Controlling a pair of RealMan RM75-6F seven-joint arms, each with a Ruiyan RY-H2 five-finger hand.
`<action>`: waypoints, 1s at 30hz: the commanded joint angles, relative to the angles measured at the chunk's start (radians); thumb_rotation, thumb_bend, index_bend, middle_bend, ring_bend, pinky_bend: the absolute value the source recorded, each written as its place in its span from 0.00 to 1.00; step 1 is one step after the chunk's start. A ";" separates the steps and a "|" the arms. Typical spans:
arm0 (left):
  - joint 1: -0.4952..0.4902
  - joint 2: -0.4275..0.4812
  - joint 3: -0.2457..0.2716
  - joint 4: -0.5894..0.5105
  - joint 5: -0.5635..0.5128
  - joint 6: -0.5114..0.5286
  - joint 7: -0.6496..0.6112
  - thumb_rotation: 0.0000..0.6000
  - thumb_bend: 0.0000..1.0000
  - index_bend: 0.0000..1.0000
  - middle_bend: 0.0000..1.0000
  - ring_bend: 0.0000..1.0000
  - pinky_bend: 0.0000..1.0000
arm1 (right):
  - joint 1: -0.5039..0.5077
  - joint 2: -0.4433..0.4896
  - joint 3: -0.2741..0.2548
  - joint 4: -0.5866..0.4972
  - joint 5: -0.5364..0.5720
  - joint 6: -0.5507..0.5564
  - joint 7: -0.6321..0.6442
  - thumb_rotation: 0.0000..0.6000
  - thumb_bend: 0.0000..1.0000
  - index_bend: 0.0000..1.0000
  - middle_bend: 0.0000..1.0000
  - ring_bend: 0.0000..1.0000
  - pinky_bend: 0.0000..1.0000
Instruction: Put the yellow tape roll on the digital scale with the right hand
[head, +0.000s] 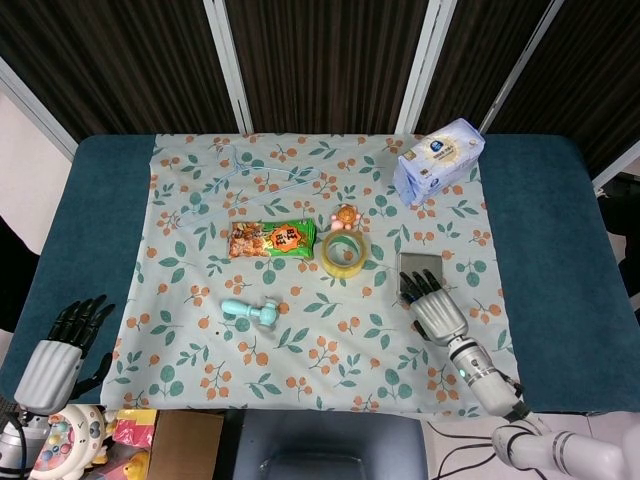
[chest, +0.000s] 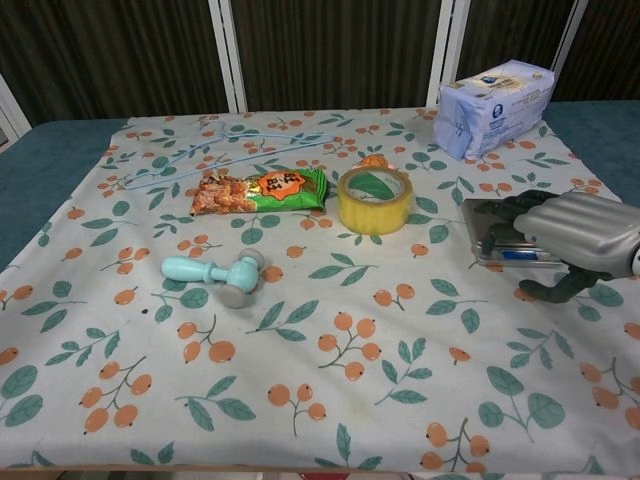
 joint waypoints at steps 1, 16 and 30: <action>0.000 0.001 -0.001 0.001 0.000 0.002 -0.003 1.00 0.46 0.00 0.00 0.01 0.09 | -0.026 0.041 0.010 -0.043 -0.032 0.075 0.067 1.00 0.54 0.31 0.01 0.00 0.00; 0.002 0.005 -0.005 0.000 -0.009 0.000 0.002 1.00 0.46 0.00 0.00 0.01 0.09 | 0.188 0.001 0.216 -0.051 0.114 -0.042 -0.020 1.00 0.54 0.29 0.01 0.00 0.00; 0.015 0.024 -0.013 -0.003 -0.016 0.025 -0.015 1.00 0.46 0.00 0.00 0.01 0.09 | 0.285 -0.099 0.147 0.049 0.225 -0.105 -0.216 1.00 0.45 0.35 0.01 0.00 0.00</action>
